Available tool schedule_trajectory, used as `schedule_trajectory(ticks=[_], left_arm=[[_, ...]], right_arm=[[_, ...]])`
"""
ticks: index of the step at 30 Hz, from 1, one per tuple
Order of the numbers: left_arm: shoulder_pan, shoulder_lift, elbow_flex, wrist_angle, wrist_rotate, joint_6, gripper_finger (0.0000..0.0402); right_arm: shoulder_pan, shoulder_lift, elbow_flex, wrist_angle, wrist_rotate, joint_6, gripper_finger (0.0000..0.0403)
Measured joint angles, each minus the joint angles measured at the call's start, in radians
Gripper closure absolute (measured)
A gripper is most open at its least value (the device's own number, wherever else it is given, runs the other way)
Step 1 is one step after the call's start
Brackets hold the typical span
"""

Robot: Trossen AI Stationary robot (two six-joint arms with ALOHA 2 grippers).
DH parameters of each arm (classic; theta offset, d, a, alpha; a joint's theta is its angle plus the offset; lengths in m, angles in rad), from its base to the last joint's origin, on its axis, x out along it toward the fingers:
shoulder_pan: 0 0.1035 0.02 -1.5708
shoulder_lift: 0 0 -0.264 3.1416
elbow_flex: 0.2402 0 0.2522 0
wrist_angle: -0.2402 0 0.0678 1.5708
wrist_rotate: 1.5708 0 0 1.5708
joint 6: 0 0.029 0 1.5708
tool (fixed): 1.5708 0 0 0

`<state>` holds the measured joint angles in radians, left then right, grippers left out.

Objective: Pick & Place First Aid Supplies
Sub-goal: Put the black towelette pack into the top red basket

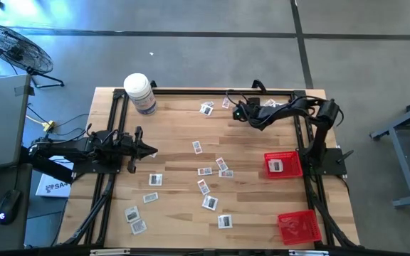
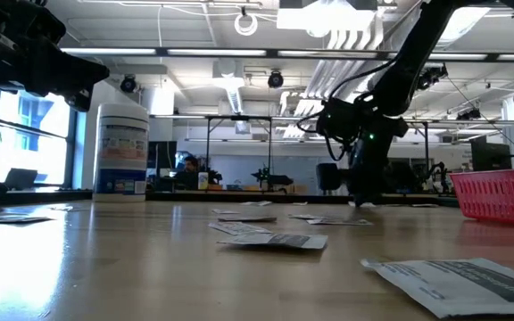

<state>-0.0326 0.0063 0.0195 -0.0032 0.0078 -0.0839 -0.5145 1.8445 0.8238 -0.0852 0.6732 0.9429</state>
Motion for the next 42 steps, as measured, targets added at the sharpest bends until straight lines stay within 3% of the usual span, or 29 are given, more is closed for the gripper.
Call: schedule_trajectory(ticks=[10,20,25,36,42], left_arm=[[0.0,0.0,0.0,0.0,0.0,0.0,0.0401],[0.0,0.0,0.0,0.0,0.0,0.0,0.0401],[0.0,0.0,0.0,0.0,0.0,0.0,0.0401],[0.0,0.0,0.0,0.0,0.0,0.0,0.0401],[0.0,0.0,0.0,0.0,0.0,0.0,0.0401]], right_arm=[[0.009,-0.024,0.0,0.004,0.059,0.024,0.0402],[-0.005,0.01,0.002,-0.005,-0.013,-0.003,0.0401],[0.054,-0.02,0.002,-0.009,-0.119,-0.016,0.0402],[0.281,-0.063,0.003,0.002,-0.431,-0.317,0.0397],[0.413,-0.172,-0.003,-0.01,-0.471,-0.494,0.0382]])
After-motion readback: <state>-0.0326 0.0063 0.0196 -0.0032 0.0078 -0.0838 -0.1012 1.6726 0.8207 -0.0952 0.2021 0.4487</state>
